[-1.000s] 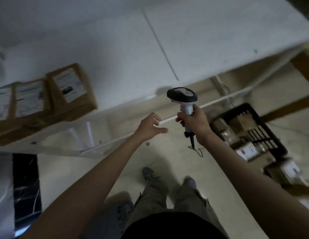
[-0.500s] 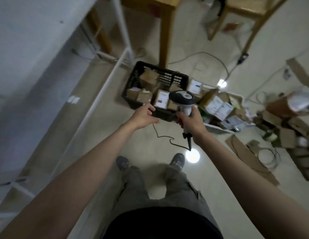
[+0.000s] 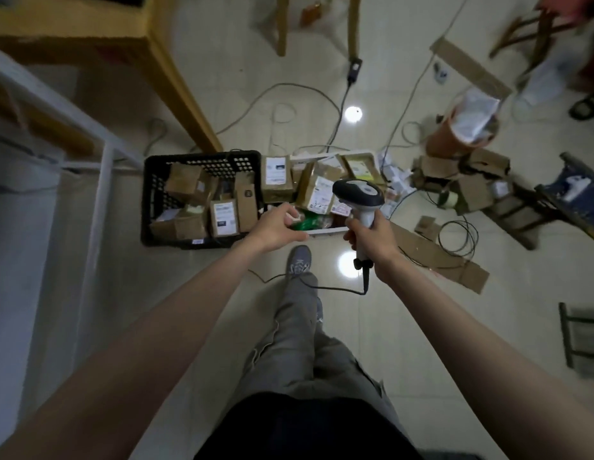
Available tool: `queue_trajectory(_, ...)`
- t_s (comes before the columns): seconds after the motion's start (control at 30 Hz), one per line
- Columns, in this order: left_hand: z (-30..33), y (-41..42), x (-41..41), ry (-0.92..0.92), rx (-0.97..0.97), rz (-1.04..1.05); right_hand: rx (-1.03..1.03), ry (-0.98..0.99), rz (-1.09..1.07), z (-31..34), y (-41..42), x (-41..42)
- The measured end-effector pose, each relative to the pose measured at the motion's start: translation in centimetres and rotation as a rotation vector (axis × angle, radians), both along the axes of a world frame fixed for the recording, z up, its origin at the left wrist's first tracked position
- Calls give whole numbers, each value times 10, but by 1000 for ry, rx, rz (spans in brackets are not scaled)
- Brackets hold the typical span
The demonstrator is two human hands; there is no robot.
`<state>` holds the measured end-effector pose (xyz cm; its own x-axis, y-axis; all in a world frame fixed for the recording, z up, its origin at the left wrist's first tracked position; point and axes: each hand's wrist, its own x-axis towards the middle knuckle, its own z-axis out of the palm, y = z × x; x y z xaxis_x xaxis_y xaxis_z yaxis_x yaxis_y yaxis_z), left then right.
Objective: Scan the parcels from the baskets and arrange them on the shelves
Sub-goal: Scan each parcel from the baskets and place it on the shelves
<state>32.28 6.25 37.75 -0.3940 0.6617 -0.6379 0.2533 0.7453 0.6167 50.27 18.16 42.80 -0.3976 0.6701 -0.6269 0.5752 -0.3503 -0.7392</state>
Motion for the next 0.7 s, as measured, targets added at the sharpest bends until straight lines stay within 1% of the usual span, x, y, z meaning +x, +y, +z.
queue_trajectory(0.1,-13,49,-16,-2,-16,-42,5,-43,-47,-12,38,-7)
queue_trajectory(0.23,-32,106,-37,-3,-15,-39,3,-94,-102,-33,89,-21)
queue_trajectory(0.43,-74,158,-53,-43,-126,-33,-58,-172,-54,-81,137,-35)
queue_trajectory(0.6,-138,181,-61,-86,-248,106,-138,-213,10,-157,171,-46)
queue_trajectory(0.7,-184,187,-65,-92,-271,244,-209,-213,38,-215,185,-51)
